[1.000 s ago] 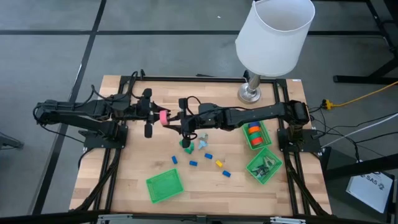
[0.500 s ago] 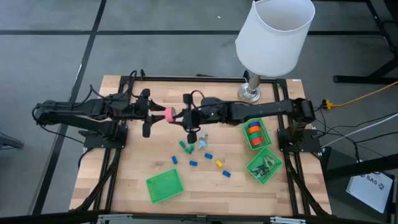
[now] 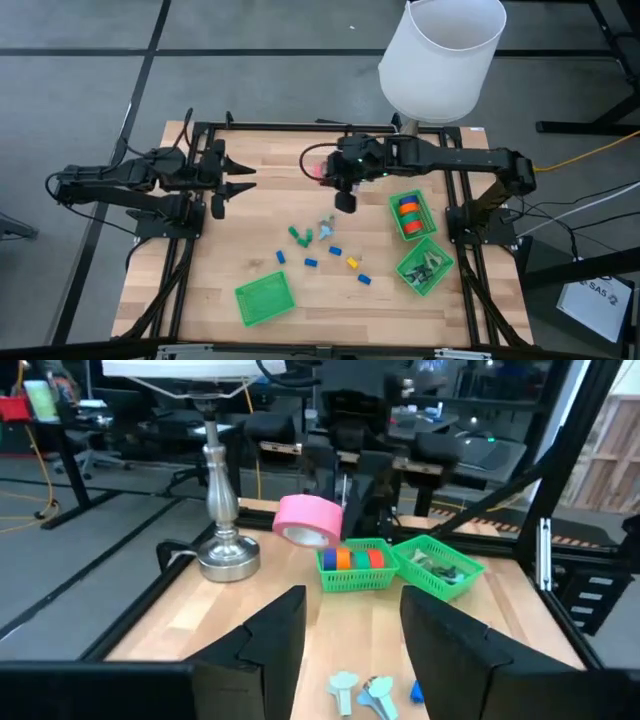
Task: Pick and place Stapler, Stapler remover, tape
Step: Put the pink tape into the top right green bin
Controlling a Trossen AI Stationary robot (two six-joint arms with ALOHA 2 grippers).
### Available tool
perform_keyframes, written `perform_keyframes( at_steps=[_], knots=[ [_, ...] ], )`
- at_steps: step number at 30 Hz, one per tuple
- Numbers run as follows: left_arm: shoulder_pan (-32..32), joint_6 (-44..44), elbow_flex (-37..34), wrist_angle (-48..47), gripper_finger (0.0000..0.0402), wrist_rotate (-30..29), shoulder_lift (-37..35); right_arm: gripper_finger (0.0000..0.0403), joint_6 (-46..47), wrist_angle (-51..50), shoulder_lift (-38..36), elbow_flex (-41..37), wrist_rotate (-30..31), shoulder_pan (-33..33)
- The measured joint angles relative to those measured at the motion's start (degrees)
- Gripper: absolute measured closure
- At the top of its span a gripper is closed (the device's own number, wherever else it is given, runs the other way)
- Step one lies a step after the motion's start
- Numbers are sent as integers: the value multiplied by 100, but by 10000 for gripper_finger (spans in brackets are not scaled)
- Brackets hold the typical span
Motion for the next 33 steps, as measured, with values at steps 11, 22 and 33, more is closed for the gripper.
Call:
perform_keyframes(
  at_steps=[11,22,33],
  knots=[
    [0,4,0,-526,242,-221,40,360,1177,-3334,-300,0,39,-222],
    [0,15,-59,-656,242,-221,56,360,2186,-5259,-302,0,473,-238],
    [0,13,-59,-748,247,-131,109,360,2965,-4163,-1309,-1721,-55,-236]
  ],
)
